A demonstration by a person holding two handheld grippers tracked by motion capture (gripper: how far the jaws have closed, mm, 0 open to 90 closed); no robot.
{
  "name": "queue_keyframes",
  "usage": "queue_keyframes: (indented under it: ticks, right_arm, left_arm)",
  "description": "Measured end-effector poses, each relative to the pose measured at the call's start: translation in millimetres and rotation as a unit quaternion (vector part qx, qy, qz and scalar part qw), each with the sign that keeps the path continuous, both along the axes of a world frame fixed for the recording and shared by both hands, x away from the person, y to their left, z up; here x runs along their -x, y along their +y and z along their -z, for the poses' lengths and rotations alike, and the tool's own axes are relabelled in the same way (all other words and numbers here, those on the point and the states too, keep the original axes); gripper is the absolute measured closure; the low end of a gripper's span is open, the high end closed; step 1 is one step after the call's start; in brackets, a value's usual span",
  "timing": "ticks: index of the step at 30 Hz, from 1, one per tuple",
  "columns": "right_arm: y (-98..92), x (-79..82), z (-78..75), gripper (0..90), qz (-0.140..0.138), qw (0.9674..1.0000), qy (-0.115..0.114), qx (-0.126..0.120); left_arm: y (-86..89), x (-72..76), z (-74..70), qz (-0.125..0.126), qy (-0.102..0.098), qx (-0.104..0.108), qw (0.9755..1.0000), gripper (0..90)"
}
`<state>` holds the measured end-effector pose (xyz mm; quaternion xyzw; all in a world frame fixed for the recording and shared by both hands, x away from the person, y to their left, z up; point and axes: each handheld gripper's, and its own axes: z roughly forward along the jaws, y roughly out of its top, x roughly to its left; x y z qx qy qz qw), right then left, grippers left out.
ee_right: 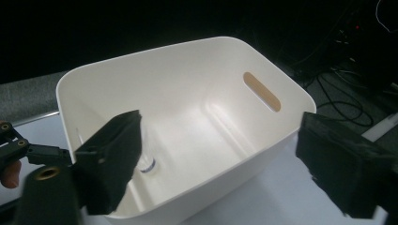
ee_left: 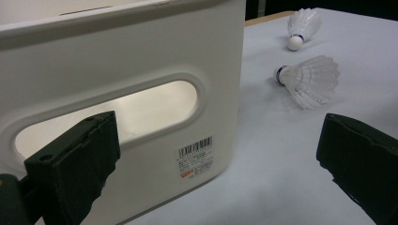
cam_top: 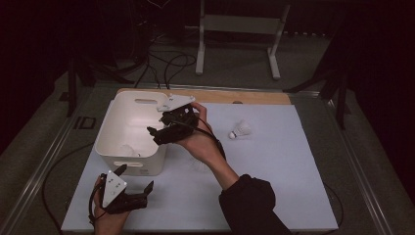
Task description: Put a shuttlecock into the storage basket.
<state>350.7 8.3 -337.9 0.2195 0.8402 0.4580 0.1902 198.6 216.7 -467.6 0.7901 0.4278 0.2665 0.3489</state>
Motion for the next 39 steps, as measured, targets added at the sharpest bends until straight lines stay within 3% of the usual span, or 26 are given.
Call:
queue_keyframes:
  ticks: [39]
  right_arm:
    - [-27.6,-5.6,2.8,8.9,0.040,0.9989,0.005,-0.025]
  left_arm:
    - [-0.2,-0.4,0.4,0.000,-0.001,0.002,1.0000,0.5]
